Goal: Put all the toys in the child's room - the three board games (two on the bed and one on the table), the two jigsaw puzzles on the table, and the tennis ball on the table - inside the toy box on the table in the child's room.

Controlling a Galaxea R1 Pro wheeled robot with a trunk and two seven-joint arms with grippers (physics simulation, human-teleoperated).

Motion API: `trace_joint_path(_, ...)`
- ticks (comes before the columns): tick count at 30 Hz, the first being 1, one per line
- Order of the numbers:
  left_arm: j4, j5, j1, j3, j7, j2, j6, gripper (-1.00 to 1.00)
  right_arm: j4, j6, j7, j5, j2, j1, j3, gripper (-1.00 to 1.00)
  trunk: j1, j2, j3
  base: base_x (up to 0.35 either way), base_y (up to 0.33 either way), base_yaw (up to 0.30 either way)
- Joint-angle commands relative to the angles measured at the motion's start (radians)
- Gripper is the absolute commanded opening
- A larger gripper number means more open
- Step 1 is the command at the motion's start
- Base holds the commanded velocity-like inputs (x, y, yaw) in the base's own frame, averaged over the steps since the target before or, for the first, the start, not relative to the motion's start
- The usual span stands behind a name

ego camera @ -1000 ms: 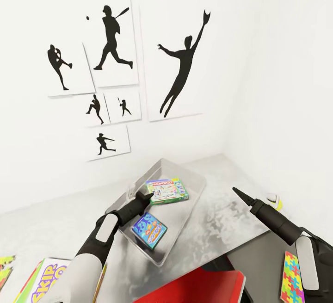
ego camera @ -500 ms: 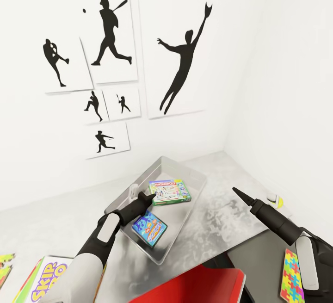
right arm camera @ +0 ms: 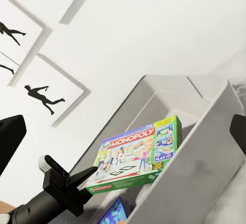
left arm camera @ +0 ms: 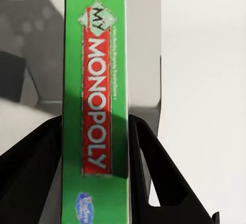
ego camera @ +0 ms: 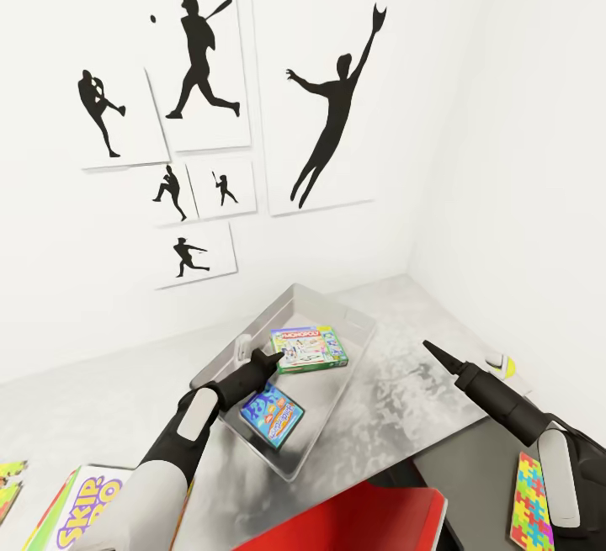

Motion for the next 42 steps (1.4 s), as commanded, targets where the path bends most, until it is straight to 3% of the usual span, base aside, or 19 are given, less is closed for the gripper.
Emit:
trace_joint_path(1, 0.000, 0.002, -0.001, 0.006, -0.004, -0.001, 0.008, -1.00, 0.000, 0.006, 0.002, -0.003, 0.000, -0.001, -0.001, 1.00, 0.000, -0.002, -0.002, 0.000, 0.000, 0.000)
trace_joint_path(6, -0.001, 0.000, -0.001, 0.006, -0.043, -0.001, 0.007, -1.00, 0.000, 0.006, 0.002, -0.003, 0.000, -0.001, 0.000, 1.00, 0.000, -0.002, -0.002, 0.000, 0.000, 0.000)
trace_joint_path(7, -0.001, 0.000, -0.001, 0.006, -0.045, -0.001, 0.007, 1.00, 0.000, 0.006, 0.002, -0.003, 0.001, -0.001, 0.000, 1.00, 0.000, -0.002, -0.002, 0.000, 0.000, 0.000)
trace_joint_path(25, -0.002, 0.000, -0.001, 0.007, -0.057, 0.000, 0.008, 1.00, 0.000, 0.006, 0.002, -0.002, 0.000, -0.001, -0.001, 1.00, 0.000, -0.002, -0.002, 0.000, 0.000, 0.000)
trace_joint_path(35, -0.075, 0.010, 0.001, 0.006, -0.055, 0.001, 0.022, 1.00, 0.002, 0.006, 0.002, -0.002, -0.002, -0.001, -0.001, 1.00, 0.000, -0.002, -0.002, 0.000, 0.000, 0.000)
trace_joint_path(42, -0.107, 0.006, 0.001, 0.011, -0.046, 0.021, 0.127, 1.00, 0.002, 0.006, 0.002, -0.002, -0.002, -0.001, 0.000, 1.00, 0.000, -0.002, -0.002, 0.000, 0.000, 0.000)
